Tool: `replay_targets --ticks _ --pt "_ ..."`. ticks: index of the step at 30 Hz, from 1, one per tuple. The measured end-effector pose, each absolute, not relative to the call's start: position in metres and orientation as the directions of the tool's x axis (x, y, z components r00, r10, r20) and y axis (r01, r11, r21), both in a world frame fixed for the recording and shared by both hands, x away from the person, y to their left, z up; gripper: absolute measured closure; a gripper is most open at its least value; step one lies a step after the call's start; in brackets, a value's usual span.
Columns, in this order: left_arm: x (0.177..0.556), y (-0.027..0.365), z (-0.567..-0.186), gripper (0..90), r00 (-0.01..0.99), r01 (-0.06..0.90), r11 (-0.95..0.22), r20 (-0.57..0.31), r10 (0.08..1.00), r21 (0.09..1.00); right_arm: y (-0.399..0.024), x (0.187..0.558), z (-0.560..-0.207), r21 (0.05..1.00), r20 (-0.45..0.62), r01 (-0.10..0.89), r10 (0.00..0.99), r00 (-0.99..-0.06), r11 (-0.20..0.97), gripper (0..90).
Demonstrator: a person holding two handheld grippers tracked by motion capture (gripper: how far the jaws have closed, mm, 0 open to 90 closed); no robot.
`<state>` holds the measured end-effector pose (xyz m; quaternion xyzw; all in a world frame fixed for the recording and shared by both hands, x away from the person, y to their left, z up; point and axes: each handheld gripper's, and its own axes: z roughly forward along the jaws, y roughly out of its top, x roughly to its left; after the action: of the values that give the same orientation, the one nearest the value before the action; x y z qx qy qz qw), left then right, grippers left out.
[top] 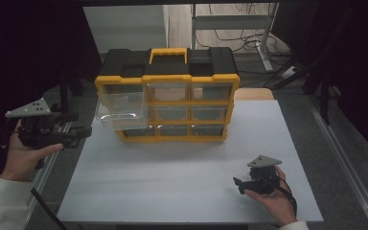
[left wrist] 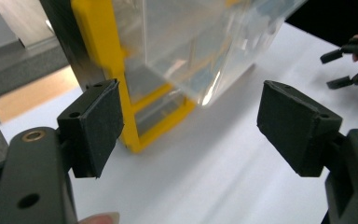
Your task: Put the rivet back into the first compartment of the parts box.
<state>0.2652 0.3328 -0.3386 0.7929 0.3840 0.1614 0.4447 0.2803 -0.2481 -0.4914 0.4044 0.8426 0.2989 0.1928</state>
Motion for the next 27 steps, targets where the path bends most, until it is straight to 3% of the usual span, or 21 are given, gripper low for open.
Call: replay_targets --ticks 15,27 --pt "0.275 0.302 -0.423 20.7 0.645 0.547 -0.322 -0.144 0.751 0.773 -0.248 0.28 -0.492 0.657 -0.087 0.565 0.795 -0.6 0.498 12.4" --pt "0.274 0.271 -0.466 20.2 0.666 0.575 -0.352 -0.173 0.725 0.739 -0.247 0.279 -0.492 0.656 -0.088 0.565 0.794 -0.601 0.5 12.5"
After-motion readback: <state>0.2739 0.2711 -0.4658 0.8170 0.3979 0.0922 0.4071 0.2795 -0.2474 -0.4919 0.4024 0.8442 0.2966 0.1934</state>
